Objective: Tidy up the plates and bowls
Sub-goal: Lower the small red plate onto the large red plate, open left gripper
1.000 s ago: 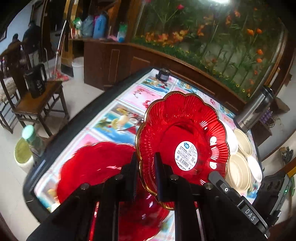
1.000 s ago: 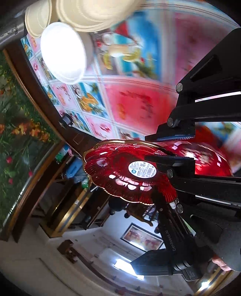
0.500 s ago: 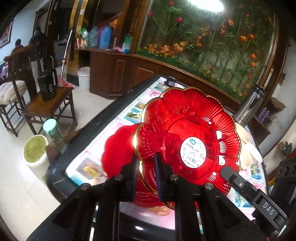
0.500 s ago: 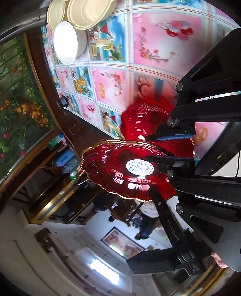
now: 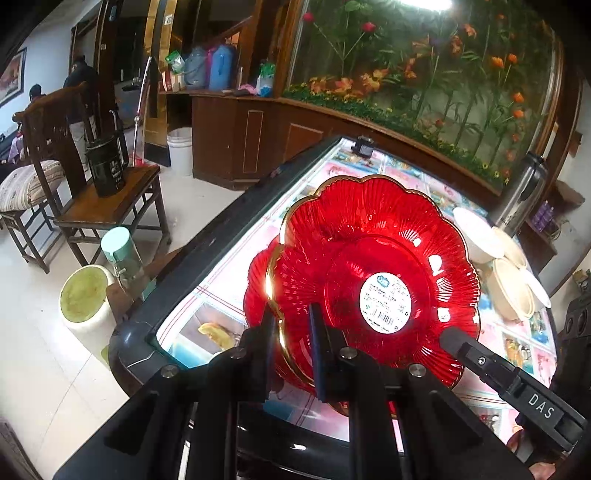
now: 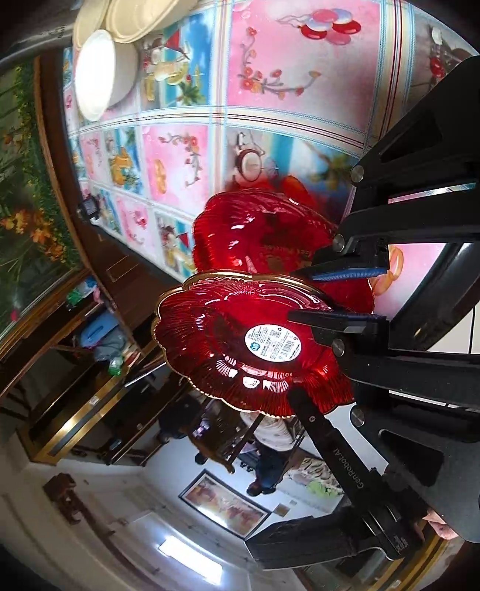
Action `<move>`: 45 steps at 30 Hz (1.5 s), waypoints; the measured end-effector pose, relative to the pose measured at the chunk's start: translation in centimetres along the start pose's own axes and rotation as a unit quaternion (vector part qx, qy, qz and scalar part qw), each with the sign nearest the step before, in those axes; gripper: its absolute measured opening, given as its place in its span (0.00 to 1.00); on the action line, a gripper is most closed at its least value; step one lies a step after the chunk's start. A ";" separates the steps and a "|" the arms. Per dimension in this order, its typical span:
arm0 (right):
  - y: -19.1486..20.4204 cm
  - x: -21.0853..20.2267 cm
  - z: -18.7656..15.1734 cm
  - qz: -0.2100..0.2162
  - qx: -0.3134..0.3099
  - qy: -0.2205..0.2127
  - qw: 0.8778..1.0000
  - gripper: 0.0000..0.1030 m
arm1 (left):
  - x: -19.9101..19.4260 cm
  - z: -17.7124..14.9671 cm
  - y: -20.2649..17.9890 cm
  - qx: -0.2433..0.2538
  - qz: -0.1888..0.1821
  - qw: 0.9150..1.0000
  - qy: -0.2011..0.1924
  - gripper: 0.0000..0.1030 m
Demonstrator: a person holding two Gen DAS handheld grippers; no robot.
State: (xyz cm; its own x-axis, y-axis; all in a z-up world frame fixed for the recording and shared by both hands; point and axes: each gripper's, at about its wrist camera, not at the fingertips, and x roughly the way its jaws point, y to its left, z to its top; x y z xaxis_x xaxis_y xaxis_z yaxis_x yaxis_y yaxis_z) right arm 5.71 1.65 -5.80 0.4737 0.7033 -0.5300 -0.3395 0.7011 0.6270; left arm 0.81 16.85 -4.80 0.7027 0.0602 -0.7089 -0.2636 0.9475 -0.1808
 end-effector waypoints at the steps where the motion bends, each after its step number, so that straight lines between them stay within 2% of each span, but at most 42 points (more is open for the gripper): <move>1: -0.2 0.3 0.0 -0.005 0.002 0.003 1.000 0.13 | 0.4 0.0 0.0 0.001 0.000 1.000 0.006 0.14; 12: -1.9 2.8 0.3 -0.032 0.024 0.027 0.999 0.13 | 2.9 -0.2 0.4 0.007 0.008 0.999 0.046 0.15; 22: -1.5 4.0 0.5 -0.057 0.018 0.034 0.998 0.13 | 4.3 -0.1 0.8 0.016 0.027 0.997 0.071 0.18; 26: -0.8 4.4 0.5 -0.089 -0.002 0.032 0.996 0.13 | 4.6 0.1 1.0 0.018 0.031 0.997 0.074 0.18; 28: -0.5 4.5 0.7 -0.102 -0.009 0.030 0.994 0.17 | 4.3 0.3 0.9 0.023 0.044 0.997 0.067 0.18; 31: -0.1 4.8 0.8 -0.115 -0.020 0.040 0.992 0.20 | 3.9 0.7 1.4 0.018 0.040 0.997 0.060 0.18; 35: 1.2 4.9 0.8 -0.169 -0.077 0.041 0.982 0.22 | 3.6 0.7 1.7 0.013 0.035 0.998 0.055 0.18; 37: 1.8 4.4 1.0 -0.199 -0.106 0.027 0.974 0.23 | 3.4 0.6 1.7 0.011 0.035 0.998 0.053 0.18; 40: 1.7 2.4 1.8 -0.189 -0.107 -0.002 0.976 0.23 | 3.4 0.8 1.7 0.004 0.031 0.998 0.052 0.19; 42: 1.0 0.9 2.4 -0.180 -0.095 -0.027 0.979 0.28 | 3.1 0.8 1.7 -0.001 0.036 0.998 0.050 0.21; 43: 0.7 0.3 2.5 -0.177 -0.087 -0.038 0.980 0.38 | 3.0 1.0 1.7 -0.003 0.034 0.998 0.048 0.21; 45: -0.2 -1.0 2.7 -0.172 -0.067 -0.063 0.981 0.50 | 2.6 1.1 1.5 -0.003 0.036 0.998 0.044 0.22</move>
State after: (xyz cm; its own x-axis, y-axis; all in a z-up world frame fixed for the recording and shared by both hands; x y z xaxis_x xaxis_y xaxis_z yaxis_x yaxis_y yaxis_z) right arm 7.48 0.50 -3.83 0.6728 0.4082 -0.6170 -0.2419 0.9096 0.3379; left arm 2.94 18.77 -6.18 0.6213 0.1011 -0.7771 -0.3163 0.9396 -0.1306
